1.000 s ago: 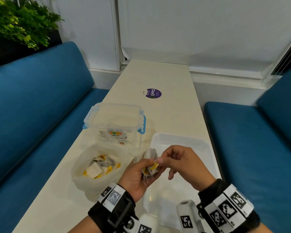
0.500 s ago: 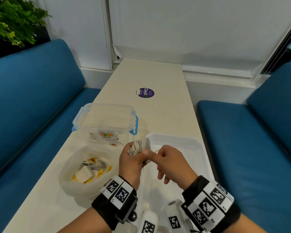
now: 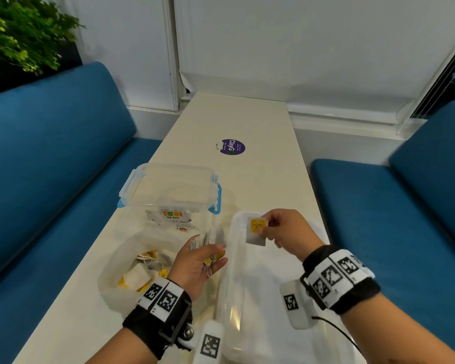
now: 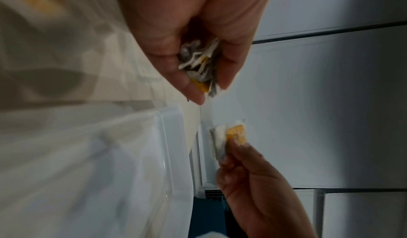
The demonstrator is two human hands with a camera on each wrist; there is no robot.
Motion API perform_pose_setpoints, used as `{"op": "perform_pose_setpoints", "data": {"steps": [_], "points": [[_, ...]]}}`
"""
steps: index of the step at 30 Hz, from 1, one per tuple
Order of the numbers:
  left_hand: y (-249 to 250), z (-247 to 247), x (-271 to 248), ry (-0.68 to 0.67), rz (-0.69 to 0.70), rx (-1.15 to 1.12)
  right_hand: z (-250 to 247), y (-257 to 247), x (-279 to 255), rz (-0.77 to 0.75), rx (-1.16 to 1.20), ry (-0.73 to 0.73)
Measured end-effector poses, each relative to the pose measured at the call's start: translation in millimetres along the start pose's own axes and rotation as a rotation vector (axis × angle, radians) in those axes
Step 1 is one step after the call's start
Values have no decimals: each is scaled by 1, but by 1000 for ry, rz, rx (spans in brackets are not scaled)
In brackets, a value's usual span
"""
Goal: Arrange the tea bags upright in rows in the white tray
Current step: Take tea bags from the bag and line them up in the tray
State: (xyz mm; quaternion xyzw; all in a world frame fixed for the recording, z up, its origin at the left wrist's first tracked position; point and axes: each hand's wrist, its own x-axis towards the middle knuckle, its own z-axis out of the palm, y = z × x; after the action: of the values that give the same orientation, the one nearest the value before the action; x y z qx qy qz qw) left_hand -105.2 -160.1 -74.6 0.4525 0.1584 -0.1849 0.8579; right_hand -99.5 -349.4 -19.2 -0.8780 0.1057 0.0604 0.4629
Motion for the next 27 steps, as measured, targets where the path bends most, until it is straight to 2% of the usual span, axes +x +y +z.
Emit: {"op": "perform_pose_setpoints", "data": {"steps": [5, 8, 11, 16, 27], "points": [[1, 1, -1, -138, -83, 96, 6, 15, 39, 78, -218, 84], [-4, 6, 0, -166, -155, 143, 20, 28, 64, 153, -278, 44], [-11, 6, 3, -169, -212, 168, 37, 40, 79, 203, -265, 6], [-12, 2, 7, -146, -224, 171, 59, 56, 93, 164, -265, 38], [-16, 2, 7, -137, -220, 185, 59, 68, 103, 259, -128, 120]]}}
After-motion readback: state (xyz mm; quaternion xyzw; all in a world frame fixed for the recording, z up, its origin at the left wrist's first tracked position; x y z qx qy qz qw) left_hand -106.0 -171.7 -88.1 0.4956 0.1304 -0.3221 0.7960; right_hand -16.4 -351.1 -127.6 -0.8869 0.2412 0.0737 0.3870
